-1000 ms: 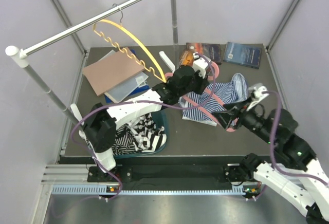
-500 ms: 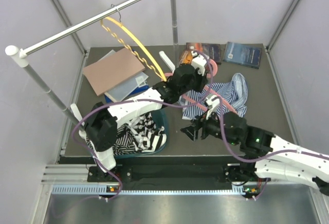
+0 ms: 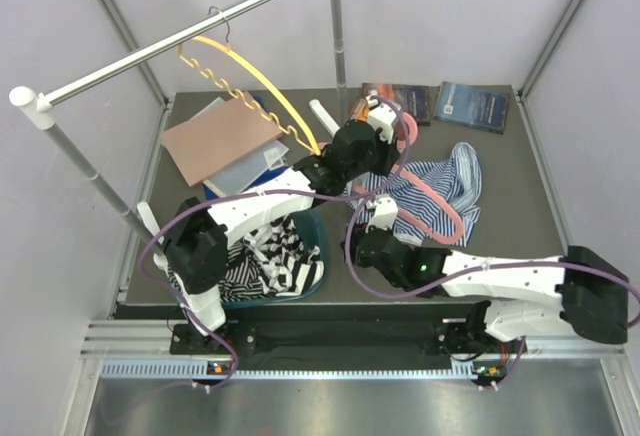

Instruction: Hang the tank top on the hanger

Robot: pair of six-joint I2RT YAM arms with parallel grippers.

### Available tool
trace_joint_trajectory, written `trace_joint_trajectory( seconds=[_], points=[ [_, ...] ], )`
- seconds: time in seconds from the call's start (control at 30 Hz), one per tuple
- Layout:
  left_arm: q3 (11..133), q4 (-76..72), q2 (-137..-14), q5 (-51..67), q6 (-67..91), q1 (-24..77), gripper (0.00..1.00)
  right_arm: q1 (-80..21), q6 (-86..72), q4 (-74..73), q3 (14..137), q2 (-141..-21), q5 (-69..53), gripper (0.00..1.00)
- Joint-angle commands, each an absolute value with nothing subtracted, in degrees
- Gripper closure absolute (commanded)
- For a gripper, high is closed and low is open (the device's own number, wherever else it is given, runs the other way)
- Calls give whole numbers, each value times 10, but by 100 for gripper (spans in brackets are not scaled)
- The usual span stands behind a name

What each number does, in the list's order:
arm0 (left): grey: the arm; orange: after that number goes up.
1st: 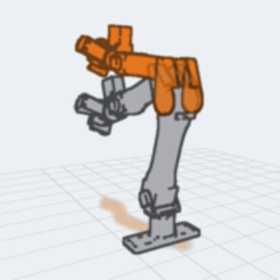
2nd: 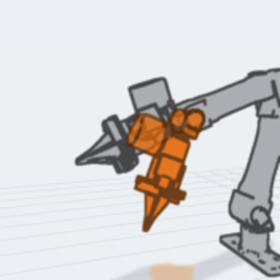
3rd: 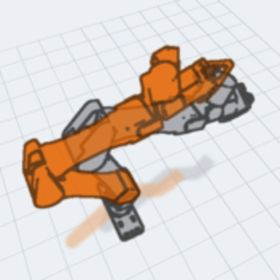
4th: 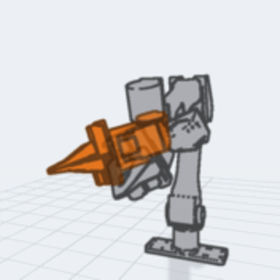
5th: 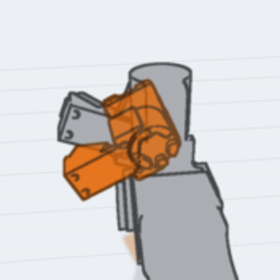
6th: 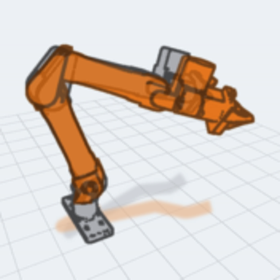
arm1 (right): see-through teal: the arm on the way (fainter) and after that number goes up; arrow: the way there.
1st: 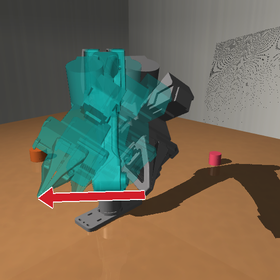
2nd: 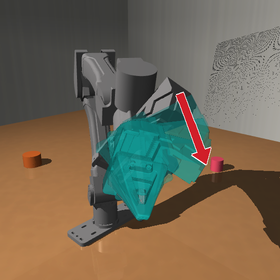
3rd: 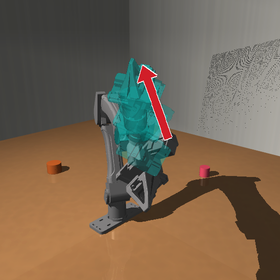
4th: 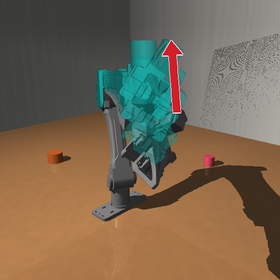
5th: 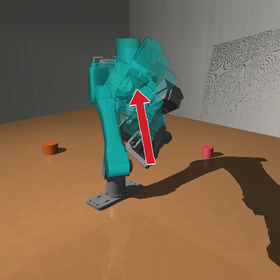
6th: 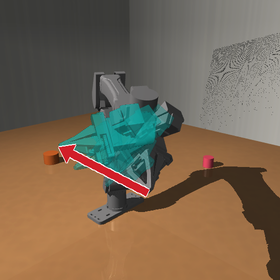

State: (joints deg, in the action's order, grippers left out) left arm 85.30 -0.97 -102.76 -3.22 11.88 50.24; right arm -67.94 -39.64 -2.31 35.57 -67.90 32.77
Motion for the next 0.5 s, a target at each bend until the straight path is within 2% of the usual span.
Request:
trace_joint_trajectory(
  seconds=[0.0,0.3,0.47],
  points=[
    [862,-22,-1002,-22,118,502,100,-689,-482,-17,398,-748,411,38],
    [857,-22,-998,-12,121,502,100,-687,-554,-30,466,-908,446,36],
    [848,-20,-989,-16,118,502,100,-671,-591,-43,475,-939,482,41]
  ],
)
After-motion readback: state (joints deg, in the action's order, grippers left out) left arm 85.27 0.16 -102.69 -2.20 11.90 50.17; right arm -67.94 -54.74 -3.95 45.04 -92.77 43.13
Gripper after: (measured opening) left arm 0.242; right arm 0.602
